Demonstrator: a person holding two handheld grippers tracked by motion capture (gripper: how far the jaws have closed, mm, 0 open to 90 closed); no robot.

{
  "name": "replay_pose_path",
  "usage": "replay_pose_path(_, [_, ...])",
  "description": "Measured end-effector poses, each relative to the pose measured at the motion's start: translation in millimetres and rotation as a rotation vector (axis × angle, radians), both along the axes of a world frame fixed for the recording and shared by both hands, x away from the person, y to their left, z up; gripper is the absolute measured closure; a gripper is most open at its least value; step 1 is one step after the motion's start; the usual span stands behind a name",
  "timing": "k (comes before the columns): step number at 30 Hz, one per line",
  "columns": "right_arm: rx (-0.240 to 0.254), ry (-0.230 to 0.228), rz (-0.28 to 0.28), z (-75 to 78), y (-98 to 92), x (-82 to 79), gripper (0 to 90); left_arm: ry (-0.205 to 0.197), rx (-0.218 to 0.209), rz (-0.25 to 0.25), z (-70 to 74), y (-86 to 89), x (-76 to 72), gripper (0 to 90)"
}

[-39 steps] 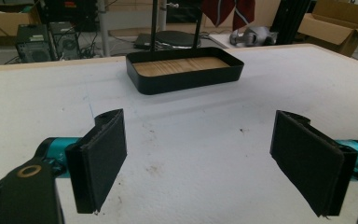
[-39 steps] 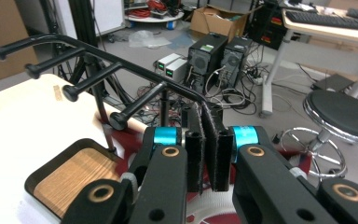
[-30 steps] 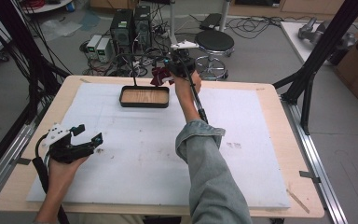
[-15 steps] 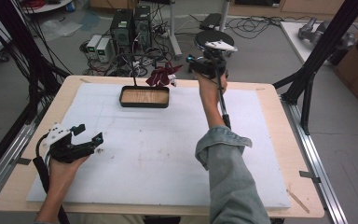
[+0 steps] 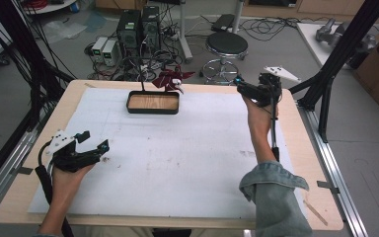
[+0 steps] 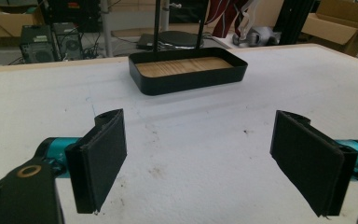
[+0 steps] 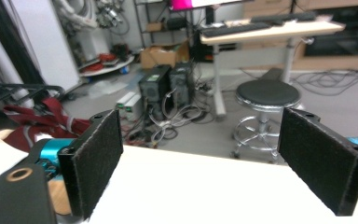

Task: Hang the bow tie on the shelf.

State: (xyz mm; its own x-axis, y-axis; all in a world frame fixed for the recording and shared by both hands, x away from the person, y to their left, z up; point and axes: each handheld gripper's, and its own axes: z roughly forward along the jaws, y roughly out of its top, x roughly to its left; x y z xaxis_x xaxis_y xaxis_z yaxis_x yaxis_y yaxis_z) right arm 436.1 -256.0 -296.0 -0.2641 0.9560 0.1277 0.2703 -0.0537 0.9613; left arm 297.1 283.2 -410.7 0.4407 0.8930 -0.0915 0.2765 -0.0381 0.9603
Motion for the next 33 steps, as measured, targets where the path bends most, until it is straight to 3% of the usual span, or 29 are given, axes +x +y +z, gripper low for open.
replay_pose_path(1, [0.014,-0.039,0.002,-2.8,-8.9,-10.2,12.1,0.001,-0.001,0.002,-0.3,0.2,-0.5,18.7])
replay_pose_path(5, [0.011,-0.049,-0.003,-6.4,-21.4,-27.0,12.1,-0.001,-0.001,0.013,-0.4,3.2,-2.4,18.6])
replay_pose_path(9, [0.024,-0.069,0.009,-21.8,-38.1,-55.2,12.0,-0.002,0.006,0.036,-1.3,6.5,-3.4,18.6])
replay_pose_path(12, [0.029,-0.061,0.016,-29.8,-42.6,-66.0,12.0,0.003,0.007,0.037,-2.1,7.7,-2.9,18.6])
replay_pose_path(14, [0.037,-0.063,0.018,-43.6,-47.1,-83.4,12.0,0.003,0.008,0.045,-2.4,9.4,-3.0,18.6])
replay_pose_path(19, [0.058,-0.065,0.024,-68.2,-51.6,-109.3,12.0,0.001,0.007,0.054,-2.6,10.0,-3.3,18.6])
replay_pose_path(23, [0.055,-0.073,0.030,-80.5,-52.1,-125.6,12.0,-0.002,0.005,0.065,-2.4,10.5,-3.9,18.6])
replay_pose_path(25, [0.042,-0.086,0.034,-97.0,-50.5,-143.3,12.0,-0.004,0.003,0.069,-3.1,10.0,-4.0,18.6])
replay_pose_path(27, [0.037,-0.092,0.036,-103.9,-50.0,-148.6,12.1,-0.005,0.012,0.072,-3.7,9.5,-4.1,18.5])
replay_pose_path(28, [0.032,-0.085,0.040,-117.4,-48.3,-158.5,12.0,-0.002,0.013,0.071,-4.3,9.0,-4.1,18.5])
replay_pose_path(30, [0.028,-0.083,0.040,-123.7,-47.7,-163.1,12.1,-0.001,0.017,0.072,-4.4,9.2,-4.3,18.5])
replay_pose_path(31, [0.025,-0.071,0.044,-135.5,-46.7,-170.1,12.0,-0.003,0.020,0.077,-4.8,9.9,-4.3,18.5])
replay_pose_path(33, [0.027,-0.053,0.049,-144.8,-45.9,-174.4,12.0,-0.003,0.021,0.077,-5.0,10.7,-4.2,18.5])
